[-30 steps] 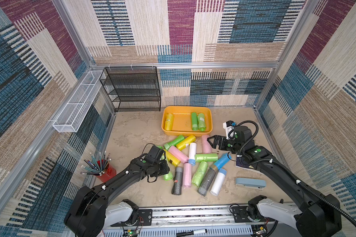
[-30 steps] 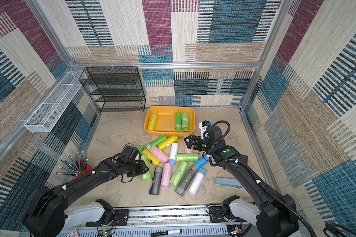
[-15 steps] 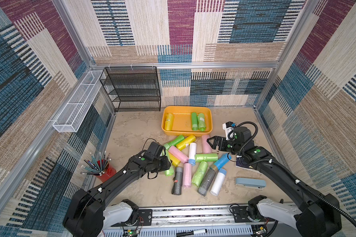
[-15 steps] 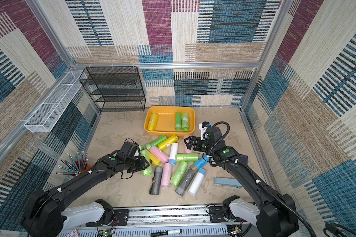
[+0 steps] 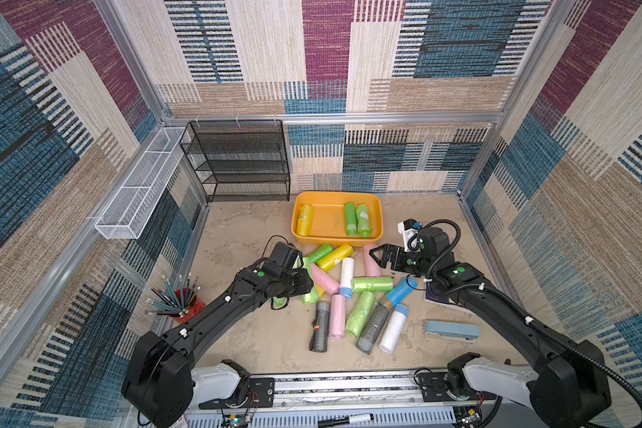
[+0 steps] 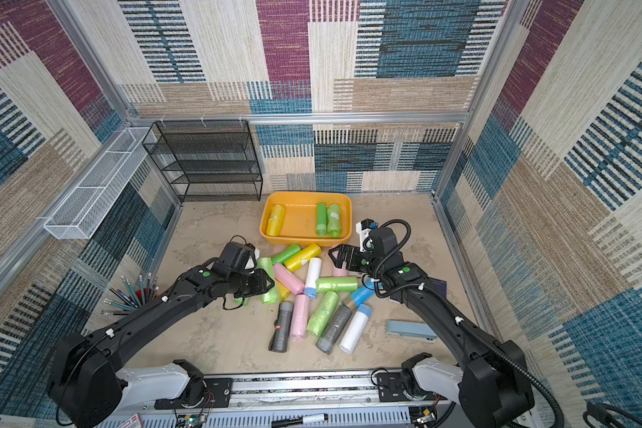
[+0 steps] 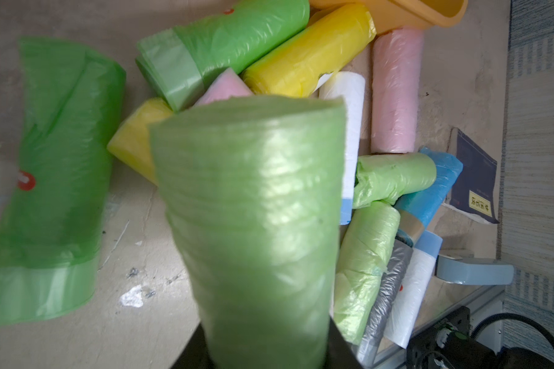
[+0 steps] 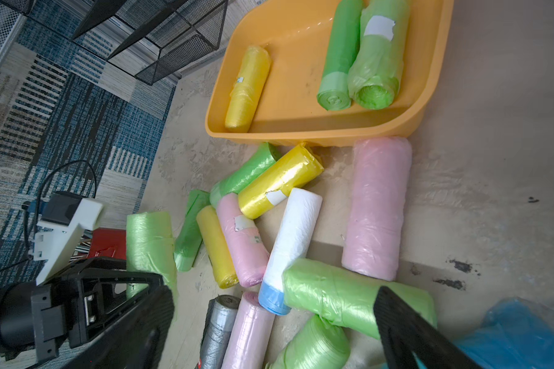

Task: Put the roll of trash bags into the storage box
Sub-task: Pick up the roll of trash bags from the center of the board, then place the roll of trash bags in the storage box.

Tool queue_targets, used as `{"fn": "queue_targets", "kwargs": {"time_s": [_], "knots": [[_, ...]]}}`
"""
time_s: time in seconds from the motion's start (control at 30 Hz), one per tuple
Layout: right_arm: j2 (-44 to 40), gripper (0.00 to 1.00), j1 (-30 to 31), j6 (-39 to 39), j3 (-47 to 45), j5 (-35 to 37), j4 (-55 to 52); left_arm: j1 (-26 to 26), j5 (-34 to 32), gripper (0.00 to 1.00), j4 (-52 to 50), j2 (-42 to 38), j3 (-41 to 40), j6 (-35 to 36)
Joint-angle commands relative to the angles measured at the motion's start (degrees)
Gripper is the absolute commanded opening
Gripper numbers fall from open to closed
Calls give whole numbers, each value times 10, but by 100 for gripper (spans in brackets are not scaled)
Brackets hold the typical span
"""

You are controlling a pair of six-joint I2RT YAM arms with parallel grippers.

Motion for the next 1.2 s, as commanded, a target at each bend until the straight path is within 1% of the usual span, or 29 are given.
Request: {"fn": "queue_targets", "kwargs": {"time_s": [0.0,0.27,0.43,0.67,0.83,1.0,1.17], "knots": [[8,99,-1,6,9,-16,22,0,4,38,0,15,24,21],[15,99,-10,3,5,-24,38,0,1,38,-6,61,87,43],[25,99,-20,-1,9,-30,40,0,-30,38,-6,91,133,62],[45,99,-42,-13,20,-58,44,1,-54,38,-25,159,239,91],[56,99,-48,-19,25,-65,45,4,-73,38,-2,201,282,105],[60,99,-50,-19,23,-78,54,11,-76,38,-10,261,357,135],[64,99,-52,-21,24,-88,55,19,-91,38,-49,338,453,170]]}}
